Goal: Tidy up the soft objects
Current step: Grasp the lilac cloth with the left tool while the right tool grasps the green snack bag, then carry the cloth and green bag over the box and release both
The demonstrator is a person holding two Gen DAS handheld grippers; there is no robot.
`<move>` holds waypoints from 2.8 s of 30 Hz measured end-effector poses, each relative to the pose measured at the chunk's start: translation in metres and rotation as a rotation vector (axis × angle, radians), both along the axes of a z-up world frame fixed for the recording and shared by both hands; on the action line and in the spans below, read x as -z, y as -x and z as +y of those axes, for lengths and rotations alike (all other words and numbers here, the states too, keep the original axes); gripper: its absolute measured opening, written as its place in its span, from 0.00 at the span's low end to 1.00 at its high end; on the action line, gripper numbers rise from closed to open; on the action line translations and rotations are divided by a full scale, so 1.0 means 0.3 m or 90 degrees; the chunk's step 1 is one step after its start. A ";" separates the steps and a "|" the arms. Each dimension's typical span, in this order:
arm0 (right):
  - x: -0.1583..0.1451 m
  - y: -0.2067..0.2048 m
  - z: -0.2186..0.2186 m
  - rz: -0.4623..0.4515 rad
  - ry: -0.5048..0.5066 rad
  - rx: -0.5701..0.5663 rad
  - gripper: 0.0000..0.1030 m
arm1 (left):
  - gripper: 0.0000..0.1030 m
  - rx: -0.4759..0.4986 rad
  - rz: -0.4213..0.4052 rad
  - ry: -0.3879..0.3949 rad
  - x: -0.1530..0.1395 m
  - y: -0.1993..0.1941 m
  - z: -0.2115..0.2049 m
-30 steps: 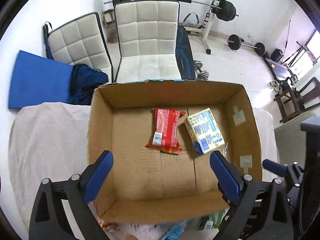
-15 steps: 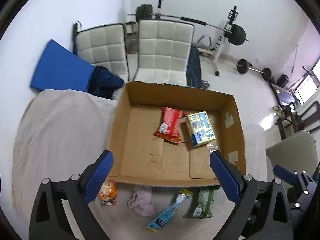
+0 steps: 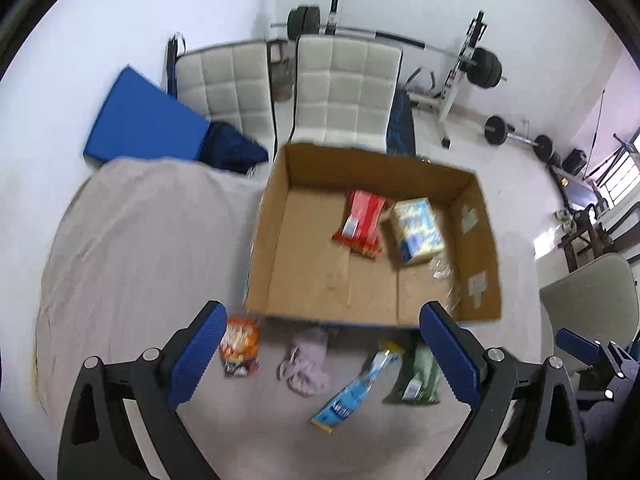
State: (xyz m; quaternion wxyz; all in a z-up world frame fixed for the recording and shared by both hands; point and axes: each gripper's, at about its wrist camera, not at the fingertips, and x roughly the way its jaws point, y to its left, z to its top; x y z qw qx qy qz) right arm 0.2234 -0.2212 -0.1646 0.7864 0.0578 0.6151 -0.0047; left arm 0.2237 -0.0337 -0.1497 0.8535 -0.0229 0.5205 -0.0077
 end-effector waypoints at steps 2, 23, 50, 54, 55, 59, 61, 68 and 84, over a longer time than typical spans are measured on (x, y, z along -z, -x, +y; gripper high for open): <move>0.104 0.010 -0.025 0.045 -0.014 0.017 1.00 | 0.96 0.000 0.032 0.008 0.073 0.011 0.020; 0.695 0.015 -0.081 0.235 -0.066 0.097 0.74 | 1.00 0.039 0.322 -0.138 0.812 -0.056 -0.026; 0.714 0.122 -0.067 0.276 -0.060 0.058 0.49 | 0.30 0.045 0.302 -0.091 0.727 0.021 -0.116; 0.718 0.209 -0.080 0.307 -0.067 0.043 0.48 | 0.29 0.051 0.319 -0.070 0.718 0.129 -0.082; 0.719 0.232 -0.081 0.313 -0.069 0.040 0.48 | 0.29 0.055 0.323 -0.069 0.717 0.157 -0.080; 0.730 0.283 -0.075 0.314 -0.069 0.027 0.52 | 0.29 0.061 0.343 -0.064 0.724 0.271 -0.073; 0.743 0.287 -0.070 0.317 -0.065 0.023 0.54 | 0.32 0.054 0.349 -0.059 0.745 0.298 -0.066; 0.798 0.326 -0.101 0.308 -0.085 0.045 0.45 | 0.33 0.023 0.373 -0.026 0.833 0.273 -0.036; 0.357 0.279 -0.120 0.179 -0.177 -0.023 0.39 | 0.28 0.040 0.244 0.023 0.367 0.302 -0.019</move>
